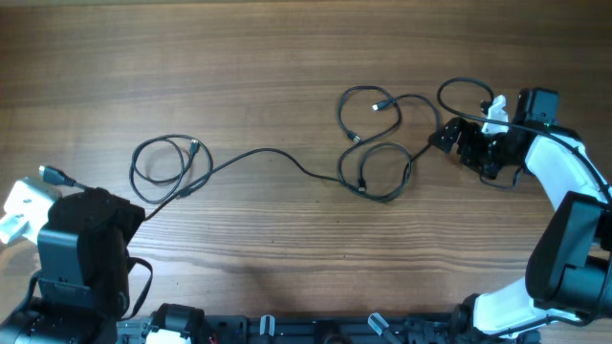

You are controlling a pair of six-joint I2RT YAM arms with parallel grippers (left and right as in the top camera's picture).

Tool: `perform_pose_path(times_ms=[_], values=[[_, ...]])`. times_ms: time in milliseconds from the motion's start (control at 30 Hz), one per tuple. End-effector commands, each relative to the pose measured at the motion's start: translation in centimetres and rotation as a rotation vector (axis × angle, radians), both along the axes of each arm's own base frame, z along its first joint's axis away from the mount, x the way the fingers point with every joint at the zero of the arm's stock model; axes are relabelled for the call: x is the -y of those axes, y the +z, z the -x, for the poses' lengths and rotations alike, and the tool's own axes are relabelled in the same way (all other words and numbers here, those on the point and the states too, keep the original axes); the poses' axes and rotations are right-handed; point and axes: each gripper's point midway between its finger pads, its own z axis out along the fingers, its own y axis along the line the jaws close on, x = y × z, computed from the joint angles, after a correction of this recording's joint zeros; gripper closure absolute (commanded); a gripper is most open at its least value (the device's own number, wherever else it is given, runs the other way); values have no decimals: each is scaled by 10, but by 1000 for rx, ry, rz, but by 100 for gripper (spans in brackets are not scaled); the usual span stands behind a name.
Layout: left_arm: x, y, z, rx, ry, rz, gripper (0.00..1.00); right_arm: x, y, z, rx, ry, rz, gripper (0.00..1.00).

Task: Untangle cables

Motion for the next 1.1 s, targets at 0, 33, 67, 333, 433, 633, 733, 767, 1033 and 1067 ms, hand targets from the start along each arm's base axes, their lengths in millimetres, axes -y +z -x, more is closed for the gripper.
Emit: perform_pose_path(times_ms=[0, 33, 67, 333, 433, 633, 733, 767, 1033, 1067], values=[[-5, -5, 0, -43, 31, -18, 96, -18, -2, 6, -6, 51, -58, 0], [-2, -9, -3, -57, 17, -7, 96, -23, -4, 9, -15, 64, -60, 0], [4, -15, -7, -82, -5, 10, 96, -31, -7, 12, -24, 85, -62, 1], [34, -70, -39, -333, -133, 52, 96, -90, -14, 9, 46, 273, 6, 20], [55, -95, -55, -469, -284, 59, 96, -84, -22, -6, 98, 275, 178, 26], [80, -138, -73, -664, -407, 80, 96, -84, -35, -7, 95, 319, 308, 48], [91, -149, -77, -698, -440, 78, 96, -83, -42, 1, 54, 323, 304, 78], [97, -151, -79, -702, -460, 81, 96, -83, -42, 3, 47, 324, 304, 81], [146, -160, -91, -678, -606, 67, 96, -114, 17, -4, 138, 347, 2, 96], [151, -161, -92, -673, -620, 62, 96, -124, 38, -3, 187, 370, -114, 96]])
